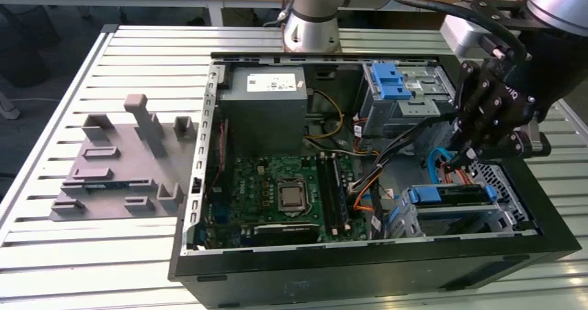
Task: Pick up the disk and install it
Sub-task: 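Insert the second disk wire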
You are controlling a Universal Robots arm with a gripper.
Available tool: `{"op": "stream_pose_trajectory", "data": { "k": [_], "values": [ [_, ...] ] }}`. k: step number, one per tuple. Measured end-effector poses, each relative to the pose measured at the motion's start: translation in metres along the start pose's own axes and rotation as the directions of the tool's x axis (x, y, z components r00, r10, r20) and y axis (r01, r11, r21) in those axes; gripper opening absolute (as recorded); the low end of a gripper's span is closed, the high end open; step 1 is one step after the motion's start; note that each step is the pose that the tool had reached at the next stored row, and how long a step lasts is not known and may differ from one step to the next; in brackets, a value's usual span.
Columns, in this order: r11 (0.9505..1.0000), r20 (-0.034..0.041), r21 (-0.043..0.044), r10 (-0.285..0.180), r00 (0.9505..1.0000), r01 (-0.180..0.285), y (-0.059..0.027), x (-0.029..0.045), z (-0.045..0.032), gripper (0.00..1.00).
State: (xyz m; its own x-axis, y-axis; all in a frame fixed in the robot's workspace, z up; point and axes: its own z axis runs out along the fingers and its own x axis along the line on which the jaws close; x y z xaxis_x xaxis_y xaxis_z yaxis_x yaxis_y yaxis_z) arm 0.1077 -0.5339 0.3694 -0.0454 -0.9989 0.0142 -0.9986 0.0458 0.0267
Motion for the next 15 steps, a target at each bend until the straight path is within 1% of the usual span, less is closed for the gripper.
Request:
{"op": "stream_pose_trajectory", "data": {
  "k": [1,2,12,15],
  "values": [
    [1.0,0.0001,0.0,0.0,1.0,0.0,0.0,-0.0006,0.0007,0.24],
    [1.0,0.0001,0.0,0.0,1.0,0.0,0.0,-0.0009,0.0015,0.31],
    [1.0,0.0,-0.0006,0.0,1.0,0.0,-0.0006,-0.0014,0.0126,0.31],
    [1.0,-0.0003,-0.0007,0.0,1.0,0.0,-0.0006,-0.0015,0.0139,0.31]
  ]
}}
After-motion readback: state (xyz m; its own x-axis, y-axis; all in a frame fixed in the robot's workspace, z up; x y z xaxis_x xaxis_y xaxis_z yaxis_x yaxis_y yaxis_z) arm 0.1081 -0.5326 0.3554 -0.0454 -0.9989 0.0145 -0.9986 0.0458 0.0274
